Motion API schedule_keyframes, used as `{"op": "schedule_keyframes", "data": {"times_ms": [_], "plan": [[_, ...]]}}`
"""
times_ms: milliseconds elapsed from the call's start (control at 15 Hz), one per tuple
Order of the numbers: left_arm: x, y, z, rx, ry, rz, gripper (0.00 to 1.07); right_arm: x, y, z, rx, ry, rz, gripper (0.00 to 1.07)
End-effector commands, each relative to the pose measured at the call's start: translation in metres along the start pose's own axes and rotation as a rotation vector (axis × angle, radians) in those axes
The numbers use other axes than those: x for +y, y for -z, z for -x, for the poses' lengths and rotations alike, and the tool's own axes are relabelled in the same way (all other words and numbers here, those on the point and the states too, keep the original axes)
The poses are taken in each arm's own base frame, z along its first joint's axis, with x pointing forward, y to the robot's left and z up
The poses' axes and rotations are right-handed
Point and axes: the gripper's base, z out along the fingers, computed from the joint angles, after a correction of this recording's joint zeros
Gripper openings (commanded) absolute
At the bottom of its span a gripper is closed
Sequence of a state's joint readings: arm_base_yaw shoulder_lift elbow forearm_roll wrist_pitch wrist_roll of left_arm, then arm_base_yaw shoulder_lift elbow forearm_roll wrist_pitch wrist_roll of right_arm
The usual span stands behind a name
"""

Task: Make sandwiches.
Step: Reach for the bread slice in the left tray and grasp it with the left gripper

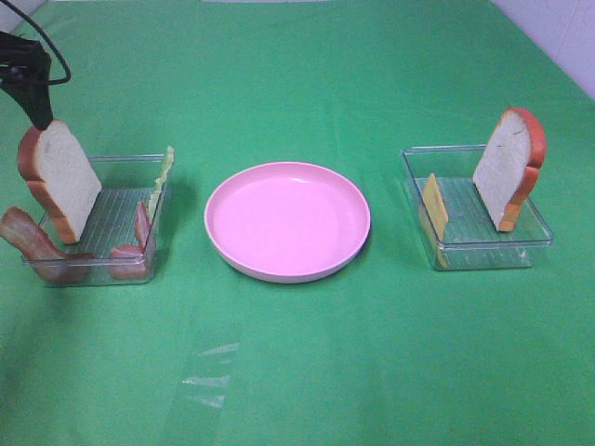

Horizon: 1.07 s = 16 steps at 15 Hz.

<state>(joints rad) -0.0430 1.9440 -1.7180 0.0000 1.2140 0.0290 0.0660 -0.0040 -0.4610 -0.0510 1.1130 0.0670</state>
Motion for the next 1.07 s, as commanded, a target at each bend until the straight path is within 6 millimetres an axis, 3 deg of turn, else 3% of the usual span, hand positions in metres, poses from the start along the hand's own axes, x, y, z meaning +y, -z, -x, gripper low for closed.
{"op": "schedule_keyframes", "data": {"times_ms": [67,400,667,800,867,933,1067], "plan": [[-0.006,-0.023,0.005,0.117,-0.001,-0.016,1.02,0.0,0.002,-0.003,-0.026,0.005,0.007,0.77],[-0.01,-0.07,0.021,0.089,0.022,-0.064,1.02,0.0,0.002,-0.003,-0.026,0.005,0.007,0.77],[-0.01,-0.086,0.023,0.103,0.01,-0.064,0.99,0.0,0.002,-0.003,-0.026,0.005,0.007,0.77],[-0.01,-0.089,0.023,0.105,0.005,-0.064,0.88,0.0,0.002,-0.003,-0.026,0.005,0.007,0.77],[-0.009,-0.09,0.024,0.099,-0.005,-0.056,0.71,0.0,0.002,-0.003,-0.026,0.005,0.007,0.77],[-0.008,-0.09,0.024,0.096,-0.008,-0.049,0.61,0.0,0.002,-0.003,-0.026,0.005,0.007,0.77],[-0.008,-0.09,0.023,0.101,-0.008,-0.05,0.55,0.0,0.002,-0.003,-0.026,0.005,0.007,0.77]]}}
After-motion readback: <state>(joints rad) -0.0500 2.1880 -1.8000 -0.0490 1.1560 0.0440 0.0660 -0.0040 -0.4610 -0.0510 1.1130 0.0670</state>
